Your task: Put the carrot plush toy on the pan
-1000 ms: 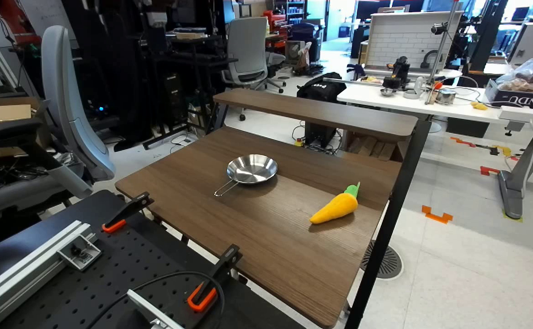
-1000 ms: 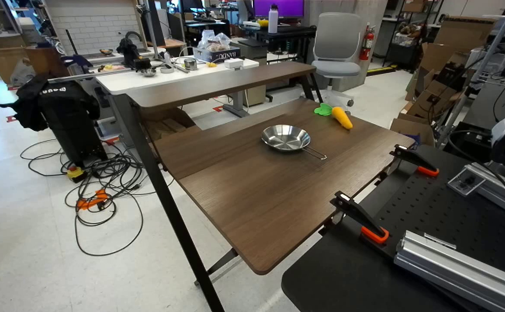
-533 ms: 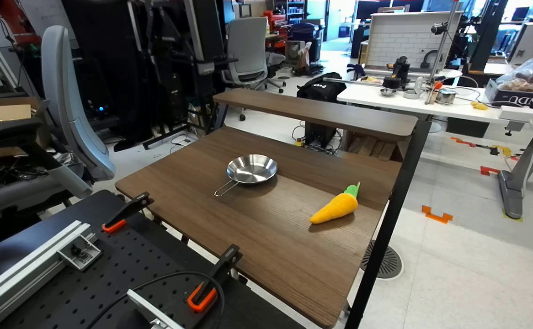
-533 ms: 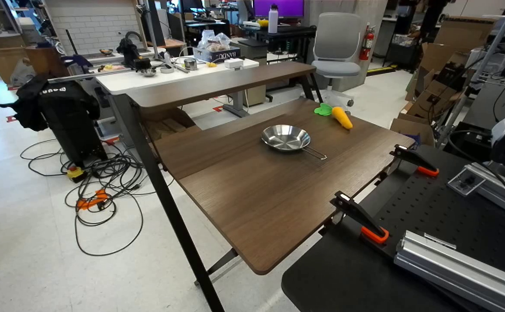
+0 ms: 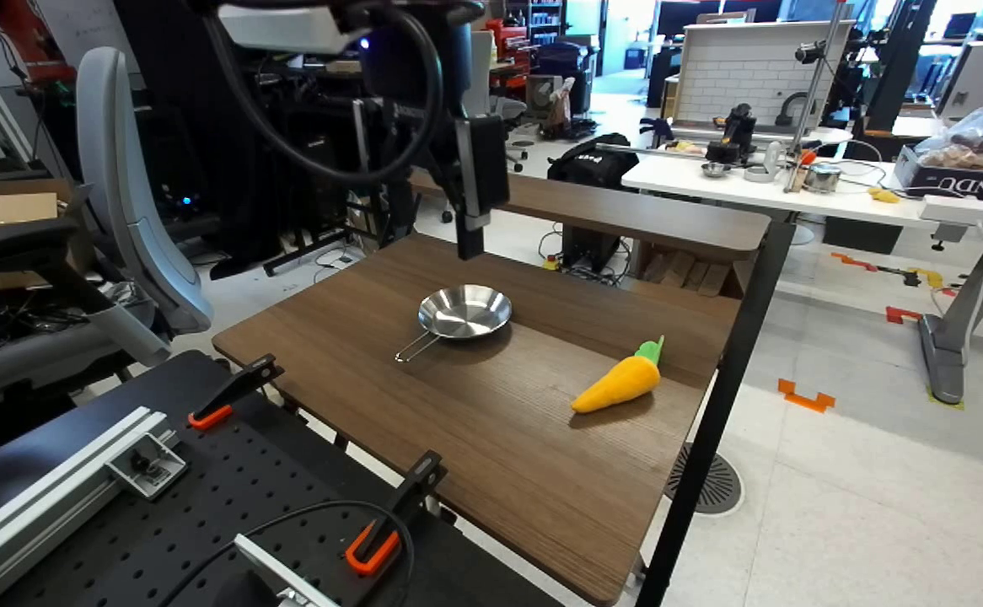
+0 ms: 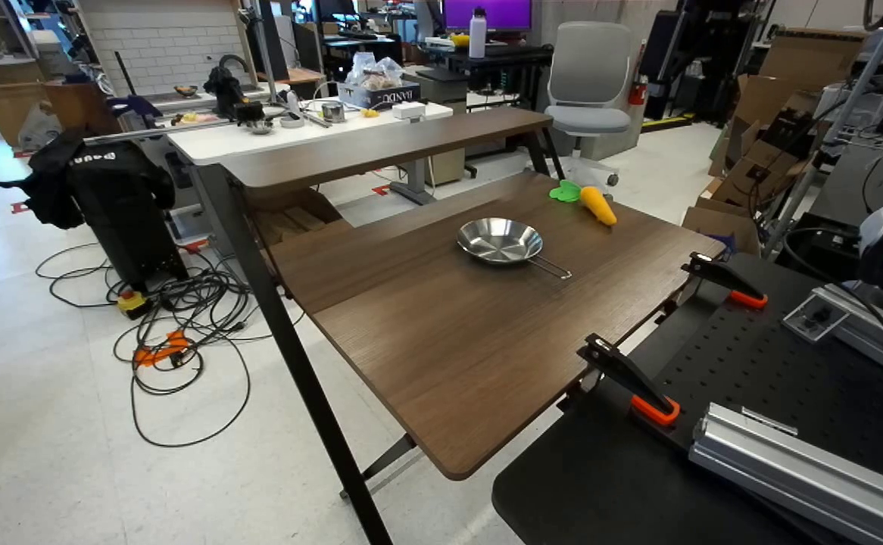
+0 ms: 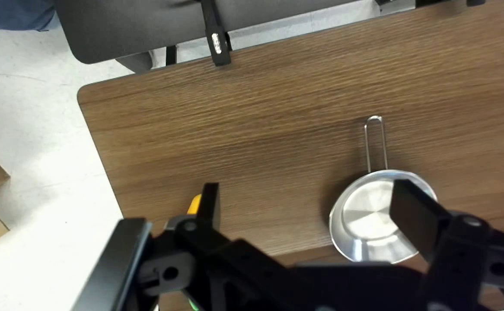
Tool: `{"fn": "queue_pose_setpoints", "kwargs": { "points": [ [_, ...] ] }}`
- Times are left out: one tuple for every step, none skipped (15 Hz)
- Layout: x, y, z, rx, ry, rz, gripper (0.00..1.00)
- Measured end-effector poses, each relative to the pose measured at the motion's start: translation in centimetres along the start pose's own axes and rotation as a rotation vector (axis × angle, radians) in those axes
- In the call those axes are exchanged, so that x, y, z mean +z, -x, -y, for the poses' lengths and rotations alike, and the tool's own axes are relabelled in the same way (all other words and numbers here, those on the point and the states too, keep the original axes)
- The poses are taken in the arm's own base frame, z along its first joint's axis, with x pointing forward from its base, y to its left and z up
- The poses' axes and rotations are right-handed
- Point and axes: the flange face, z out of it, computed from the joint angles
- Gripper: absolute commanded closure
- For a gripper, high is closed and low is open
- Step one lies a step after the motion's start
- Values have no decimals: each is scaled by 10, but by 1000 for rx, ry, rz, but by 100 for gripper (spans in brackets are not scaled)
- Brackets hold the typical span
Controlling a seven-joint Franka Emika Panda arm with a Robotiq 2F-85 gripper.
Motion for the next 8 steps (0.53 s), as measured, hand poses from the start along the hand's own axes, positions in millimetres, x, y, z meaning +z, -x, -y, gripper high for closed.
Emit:
{"fn": "queue_pose_setpoints", "kwargs": {
  "points": [
    [6,-8,-6,16,1,-3,0],
    [12,-16,-13,32,1,-4,0],
    [18,-24,-20,51,0,-6,0],
    [24,-32,-26,69,-1,-8,0],
    [30,-40,-31,85,-2,-10,0],
    [37,-48,-37,101,-2,-11,0],
    [43,-55,-42,115,-1,-13,0],
    [49,-63,-48,130,-1,-13,0]
  ]
}}
